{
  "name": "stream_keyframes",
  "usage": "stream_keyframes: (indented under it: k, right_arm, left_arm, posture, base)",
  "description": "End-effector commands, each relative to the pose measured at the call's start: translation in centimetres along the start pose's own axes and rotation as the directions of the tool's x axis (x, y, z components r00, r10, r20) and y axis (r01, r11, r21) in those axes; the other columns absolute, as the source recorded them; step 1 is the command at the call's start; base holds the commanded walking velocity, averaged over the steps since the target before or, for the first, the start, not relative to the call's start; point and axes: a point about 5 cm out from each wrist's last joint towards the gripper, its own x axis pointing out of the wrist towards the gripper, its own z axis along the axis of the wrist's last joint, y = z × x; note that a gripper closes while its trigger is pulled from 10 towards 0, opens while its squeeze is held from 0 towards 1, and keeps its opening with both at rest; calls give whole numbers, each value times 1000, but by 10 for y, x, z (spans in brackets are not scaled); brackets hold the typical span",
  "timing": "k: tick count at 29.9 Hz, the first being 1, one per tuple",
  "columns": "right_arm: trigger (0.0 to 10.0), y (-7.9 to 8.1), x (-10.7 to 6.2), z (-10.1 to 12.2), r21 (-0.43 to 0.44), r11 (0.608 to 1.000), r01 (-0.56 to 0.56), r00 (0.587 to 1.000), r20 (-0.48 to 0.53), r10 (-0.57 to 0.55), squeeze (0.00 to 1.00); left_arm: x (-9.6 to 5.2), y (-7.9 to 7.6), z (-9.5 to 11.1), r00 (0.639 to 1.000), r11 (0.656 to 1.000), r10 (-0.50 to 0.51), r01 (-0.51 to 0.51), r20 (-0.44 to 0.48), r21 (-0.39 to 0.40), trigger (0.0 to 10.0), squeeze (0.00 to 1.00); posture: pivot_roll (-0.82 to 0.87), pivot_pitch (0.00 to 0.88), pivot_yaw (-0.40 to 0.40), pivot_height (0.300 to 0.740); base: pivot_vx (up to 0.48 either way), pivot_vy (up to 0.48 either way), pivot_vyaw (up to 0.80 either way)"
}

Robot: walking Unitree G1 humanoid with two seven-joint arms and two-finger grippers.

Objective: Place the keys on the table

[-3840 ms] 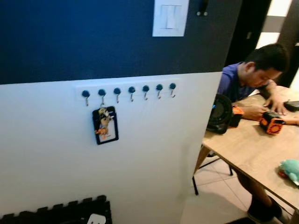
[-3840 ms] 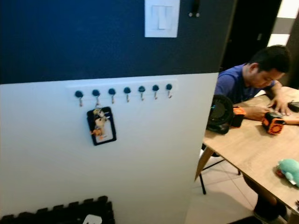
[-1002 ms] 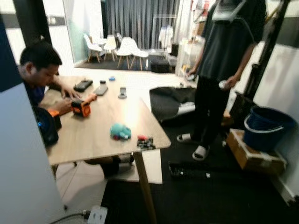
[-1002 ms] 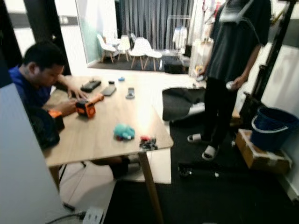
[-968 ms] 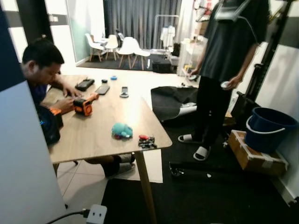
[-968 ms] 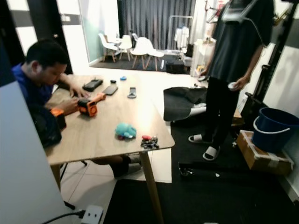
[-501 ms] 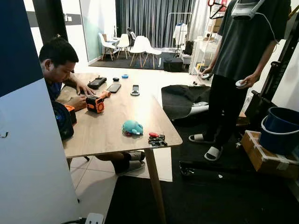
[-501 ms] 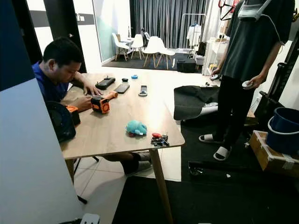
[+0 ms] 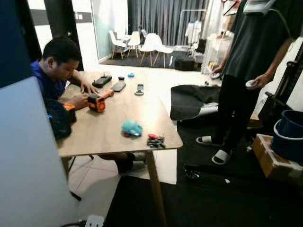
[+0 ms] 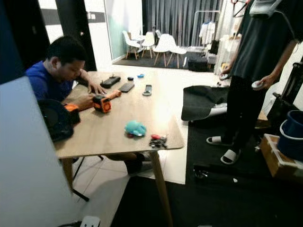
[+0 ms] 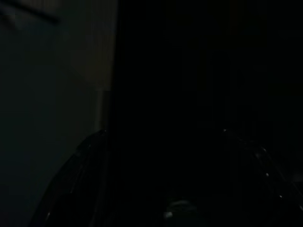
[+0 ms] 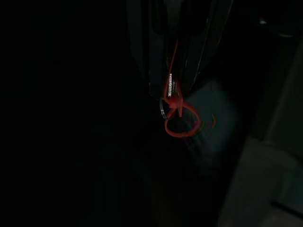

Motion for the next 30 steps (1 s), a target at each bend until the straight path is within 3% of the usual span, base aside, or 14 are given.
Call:
stream_keyframes:
  k: [1,23,30]
  right_arm:
    - [10000,3,0,-3,7,1000,0,1000,-13,0,0]
    - [10000,-3,-5,-10,20,999,27,999,-24,-27,0]
    - [10000,-2,-5,-11,22,999,27,999,-26,-26,0]
  left_arm:
    - [-2,4,-5,1000,1000,10,-10,-25,14,10000,0]
    - [0,7,1,1000,999,-4,5,-25,50,10000,0]
    - [1,5,0,999,993,-20,24,-40,117,10000,4]
  posture:
    - [53,24,16,740]
    - [56,15,34,740]
    - [52,10,36,740]
  base:
    - [0,0,0]
    - [0,0,0]
    - [0,-206,0]
